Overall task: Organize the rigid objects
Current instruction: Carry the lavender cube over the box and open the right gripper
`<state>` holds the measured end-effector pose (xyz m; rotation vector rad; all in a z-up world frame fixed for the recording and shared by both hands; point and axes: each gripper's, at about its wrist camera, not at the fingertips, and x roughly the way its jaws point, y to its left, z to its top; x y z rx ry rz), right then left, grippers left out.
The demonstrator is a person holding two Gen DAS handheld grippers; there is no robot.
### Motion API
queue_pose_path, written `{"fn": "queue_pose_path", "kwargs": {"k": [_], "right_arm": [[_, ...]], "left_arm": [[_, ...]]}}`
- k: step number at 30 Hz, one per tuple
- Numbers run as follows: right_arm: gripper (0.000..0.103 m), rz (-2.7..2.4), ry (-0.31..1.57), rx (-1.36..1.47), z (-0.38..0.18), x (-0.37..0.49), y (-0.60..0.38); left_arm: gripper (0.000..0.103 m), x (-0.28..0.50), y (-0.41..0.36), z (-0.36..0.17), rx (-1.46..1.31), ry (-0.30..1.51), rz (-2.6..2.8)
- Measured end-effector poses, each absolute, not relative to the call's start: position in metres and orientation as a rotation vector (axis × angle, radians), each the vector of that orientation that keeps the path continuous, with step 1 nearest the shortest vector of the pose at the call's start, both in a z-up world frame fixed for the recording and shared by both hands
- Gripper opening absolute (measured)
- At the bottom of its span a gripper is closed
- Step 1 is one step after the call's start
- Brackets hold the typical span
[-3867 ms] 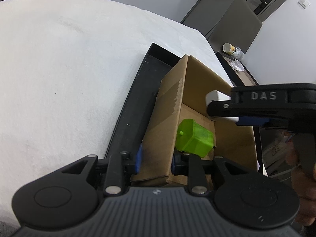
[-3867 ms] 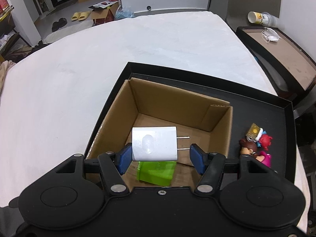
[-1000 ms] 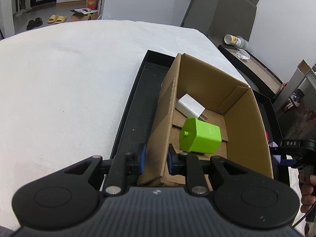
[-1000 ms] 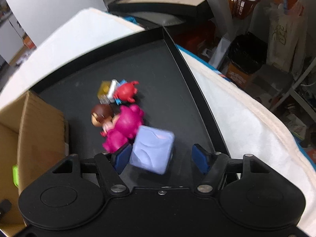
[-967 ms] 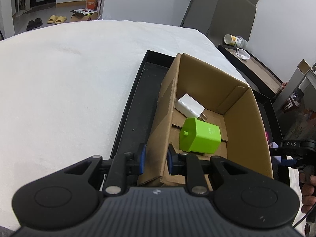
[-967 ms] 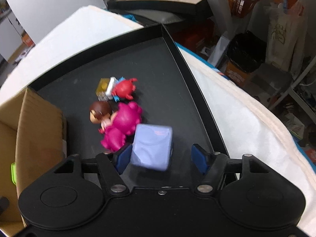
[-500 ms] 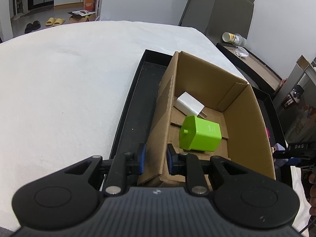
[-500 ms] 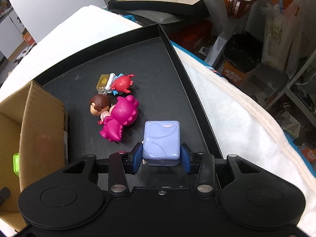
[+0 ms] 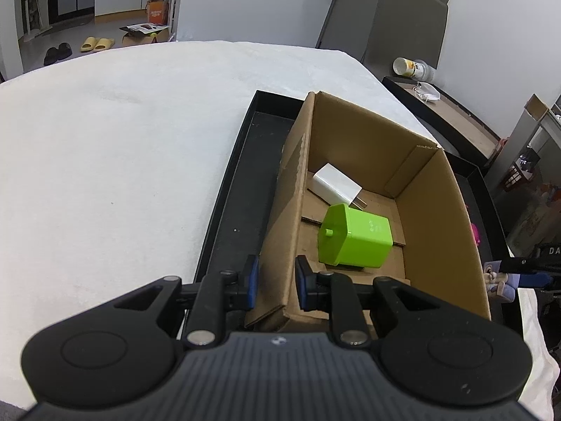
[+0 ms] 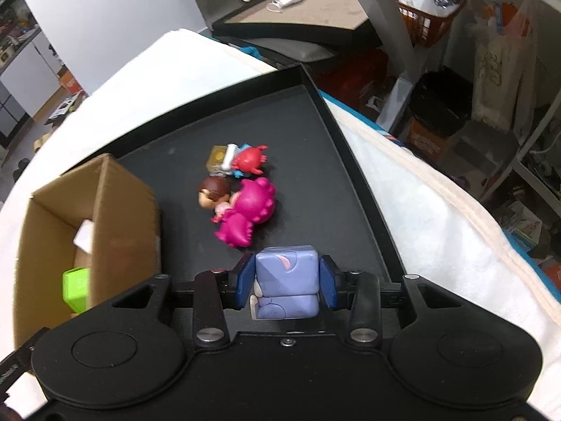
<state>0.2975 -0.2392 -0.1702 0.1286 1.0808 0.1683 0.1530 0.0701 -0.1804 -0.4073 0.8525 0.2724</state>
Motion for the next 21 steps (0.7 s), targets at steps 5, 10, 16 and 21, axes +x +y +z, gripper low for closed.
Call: {"fn": "queue_pose_path", "kwargs": {"k": [5,10,16,21], "right_arm": [[0.039,0.199,1.053,0.071,-0.153,0.294,-0.228],[0.039,0.212,1.036,0.033,-0.141,0.294,-0.223],[0.039,0.236,1.028,-0.011,-0.131,0.290,-0.210],[0.039,0.251,1.008,-0.036,-0.117,0.288,-0.199]], "left_arm": [[0.021,0.152,0.072,-0.180,-0.420,0.851,0.264],[0.021,0.153,0.073,-0.182,-0.426,0.854,0.243],[0.021,0.152,0.075,-0.183,-0.443,0.847,0.235],[0.021,0.151,0.078,-0.183,-0.462,0.842,0.228]]}}
